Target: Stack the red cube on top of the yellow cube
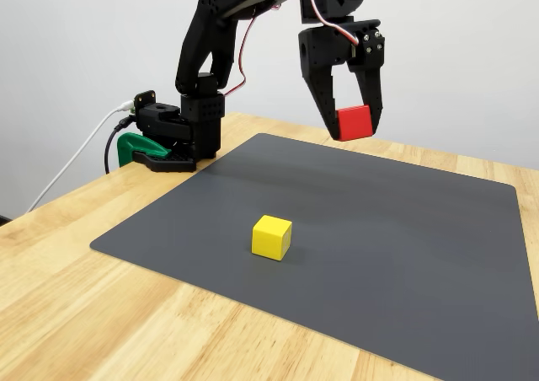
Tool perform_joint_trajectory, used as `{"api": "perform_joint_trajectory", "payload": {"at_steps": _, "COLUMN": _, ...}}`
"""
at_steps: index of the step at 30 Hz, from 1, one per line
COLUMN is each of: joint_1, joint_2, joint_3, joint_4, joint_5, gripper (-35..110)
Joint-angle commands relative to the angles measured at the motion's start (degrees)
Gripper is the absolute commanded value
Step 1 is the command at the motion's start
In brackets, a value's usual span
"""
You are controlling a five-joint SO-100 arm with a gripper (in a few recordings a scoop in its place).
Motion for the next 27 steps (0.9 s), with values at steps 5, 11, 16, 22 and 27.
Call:
{"api": "perform_joint_trajectory", "payload": {"at_steps": 5, "joint_1": 8.0, "joint_2": 4.48, "joint_3": 4.92, "joint_4": 4.39, "joint_5": -5.19, "gripper": 0}}
{"api": "perform_joint_trajectory", "payload": {"at_steps": 11, "joint_1": 13.36, "joint_2": 3.16, "joint_3": 10.63, "joint_4": -0.53, "joint_5": -9.49, "gripper": 0}}
{"api": "perform_joint_trajectory", "payload": {"at_steps": 16, "joint_1": 15.73, "joint_2": -0.62, "joint_3": 11.6, "joint_4": -6.33, "joint_5": -11.87, "gripper": 0}}
{"api": "perform_joint_trajectory", "payload": {"at_steps": 22, "joint_1": 17.75, "joint_2": -5.54, "joint_3": 11.07, "joint_4": -11.51, "joint_5": -13.36, "gripper": 0}}
{"api": "perform_joint_trajectory", "payload": {"at_steps": 27, "joint_1": 17.75, "joint_2": -7.73, "joint_3": 11.51, "joint_4": -11.6, "joint_5": -14.33, "gripper": 0}}
